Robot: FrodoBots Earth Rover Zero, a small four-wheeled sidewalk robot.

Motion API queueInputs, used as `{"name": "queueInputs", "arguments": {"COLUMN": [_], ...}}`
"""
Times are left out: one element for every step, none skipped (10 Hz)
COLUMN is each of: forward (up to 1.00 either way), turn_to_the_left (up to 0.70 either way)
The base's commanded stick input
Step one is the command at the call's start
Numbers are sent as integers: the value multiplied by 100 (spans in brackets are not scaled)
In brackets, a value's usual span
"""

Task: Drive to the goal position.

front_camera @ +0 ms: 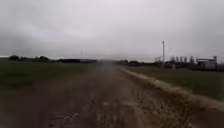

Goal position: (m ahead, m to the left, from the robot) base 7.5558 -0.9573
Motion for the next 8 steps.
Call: {"name": "queueInputs", "arguments": {"forward": [85,85,85,85,85,85,85,85], "turn_to_the_left": [0,0,0,0,0,0,0,0]}}
